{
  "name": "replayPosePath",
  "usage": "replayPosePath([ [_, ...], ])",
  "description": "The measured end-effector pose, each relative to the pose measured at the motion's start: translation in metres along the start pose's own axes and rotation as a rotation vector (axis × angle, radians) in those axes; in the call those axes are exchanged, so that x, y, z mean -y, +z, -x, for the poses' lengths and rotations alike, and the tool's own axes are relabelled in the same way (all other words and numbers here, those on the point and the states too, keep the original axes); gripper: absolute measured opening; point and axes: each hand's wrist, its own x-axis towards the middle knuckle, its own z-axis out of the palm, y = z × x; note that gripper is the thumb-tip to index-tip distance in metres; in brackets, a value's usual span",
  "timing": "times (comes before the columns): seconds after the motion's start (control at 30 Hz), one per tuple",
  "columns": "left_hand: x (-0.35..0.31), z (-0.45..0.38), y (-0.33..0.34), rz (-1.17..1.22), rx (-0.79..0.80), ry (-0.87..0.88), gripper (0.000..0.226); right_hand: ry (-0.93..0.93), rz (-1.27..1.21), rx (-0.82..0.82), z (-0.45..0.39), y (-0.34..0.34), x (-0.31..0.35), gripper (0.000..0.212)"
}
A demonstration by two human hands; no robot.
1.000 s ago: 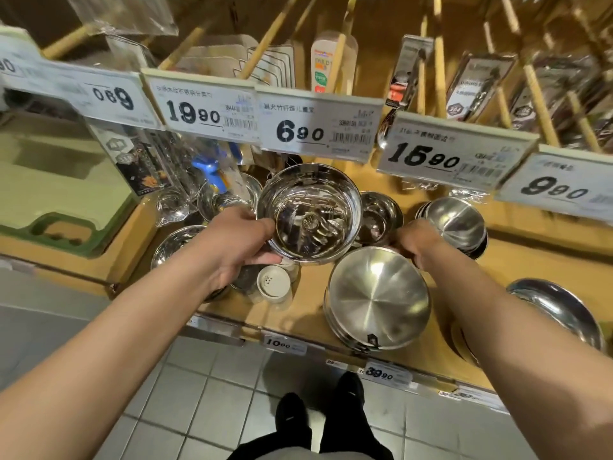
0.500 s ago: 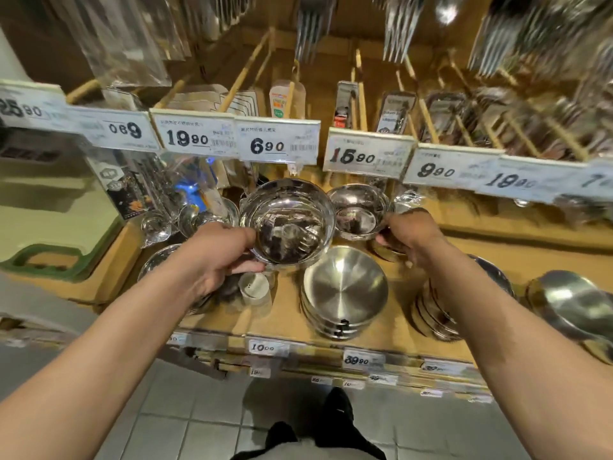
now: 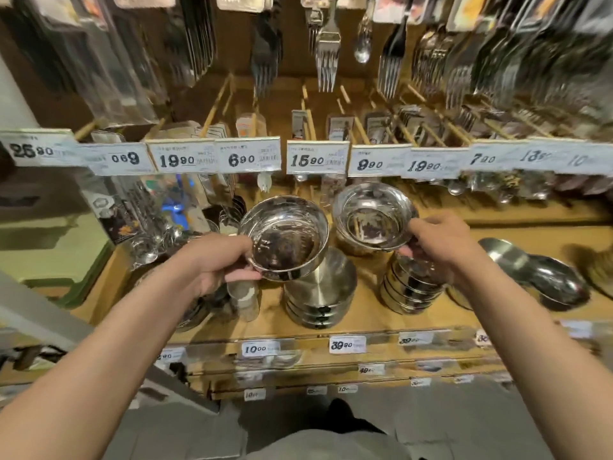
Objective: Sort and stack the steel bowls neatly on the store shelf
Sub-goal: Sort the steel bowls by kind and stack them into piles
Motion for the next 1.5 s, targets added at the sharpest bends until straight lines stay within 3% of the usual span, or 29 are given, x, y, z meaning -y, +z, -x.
replayPosePath([
  [0.1,0.000,0.010,0.018,-0.029,0.128,-0.007,0.018,0.026,-0.116,-0.055,0.020,-0.022,-0.014,0.026],
  [0.23,0.004,0.013,0.034,-0.083,0.168,-0.021,0.017,0.019,-0.186,-0.084,0.044,-0.053,-0.033,0.016],
  [0.67,-0.003,0.021,0.114,-0.153,0.190,0.012,0.024,0.179,-0.363,-0.290,0.067,-0.139,-0.087,0.014],
  [0.97,-0.001,0.029,0.229,-0.069,0.241,0.023,0.017,0.263,-0.434,-0.476,0.087,-0.240,-0.158,0.015],
  [1.2,0.026,0.031,0.348,-0.054,0.306,-0.038,0.018,0.274,-0.433,-0.532,0.105,-0.338,-0.222,0.017],
  [1.33,0.049,0.032,0.412,-0.047,0.356,-0.057,0.014,0.262,-0.401,-0.511,0.102,-0.381,-0.249,0.019],
  [1.5,0.070,0.020,0.456,-0.108,0.306,-0.063,0.008,0.225,-0.443,-0.480,0.081,-0.404,-0.258,0.017],
])
